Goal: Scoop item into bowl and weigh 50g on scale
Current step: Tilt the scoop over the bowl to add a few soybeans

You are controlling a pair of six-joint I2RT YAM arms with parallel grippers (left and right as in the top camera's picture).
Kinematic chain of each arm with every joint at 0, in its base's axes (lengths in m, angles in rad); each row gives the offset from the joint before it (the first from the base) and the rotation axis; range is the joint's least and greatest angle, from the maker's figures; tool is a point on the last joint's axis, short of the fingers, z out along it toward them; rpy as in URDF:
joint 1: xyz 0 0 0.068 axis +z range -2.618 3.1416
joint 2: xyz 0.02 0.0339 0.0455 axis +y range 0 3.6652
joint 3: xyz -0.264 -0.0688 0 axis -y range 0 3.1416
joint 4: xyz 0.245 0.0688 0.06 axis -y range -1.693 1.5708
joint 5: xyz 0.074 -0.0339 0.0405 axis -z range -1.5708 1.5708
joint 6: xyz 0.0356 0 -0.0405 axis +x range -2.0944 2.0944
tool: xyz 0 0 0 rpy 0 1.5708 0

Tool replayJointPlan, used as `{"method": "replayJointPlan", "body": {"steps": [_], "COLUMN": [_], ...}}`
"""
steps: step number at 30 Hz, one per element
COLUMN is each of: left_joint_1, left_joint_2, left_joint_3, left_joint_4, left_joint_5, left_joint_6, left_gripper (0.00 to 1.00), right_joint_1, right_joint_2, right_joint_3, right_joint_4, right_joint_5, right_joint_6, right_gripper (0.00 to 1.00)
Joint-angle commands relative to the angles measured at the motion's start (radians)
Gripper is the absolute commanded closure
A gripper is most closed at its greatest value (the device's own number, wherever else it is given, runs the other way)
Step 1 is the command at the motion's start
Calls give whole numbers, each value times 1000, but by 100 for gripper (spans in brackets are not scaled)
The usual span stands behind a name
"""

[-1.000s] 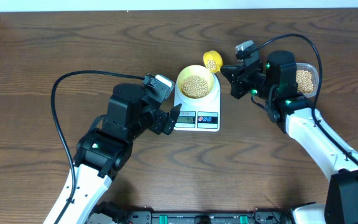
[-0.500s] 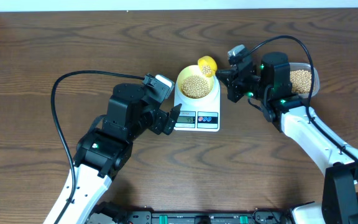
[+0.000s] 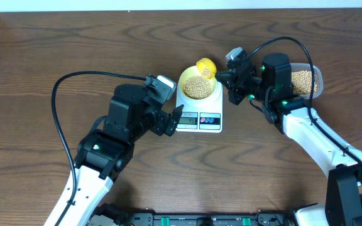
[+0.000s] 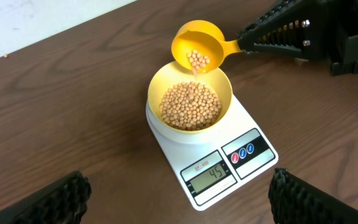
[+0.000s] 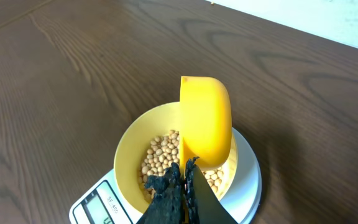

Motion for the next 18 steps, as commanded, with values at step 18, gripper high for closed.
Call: {"method": "replayJointPlan", "body": {"steps": [18], "left_joint_1": [3], "left_joint_2": [-5], "left_joint_3": [-4], "left_joint_4": [0], "left_joint_5": [-2], "left_joint_6": [-6], "left_gripper": [6], "right_joint_1": [7], "right_joint_2": [2], "right_joint_3": [5], "right_joint_4": [4], "right_joint_5": [-10], "right_joint_6": [-38], "right_gripper": [99]}}
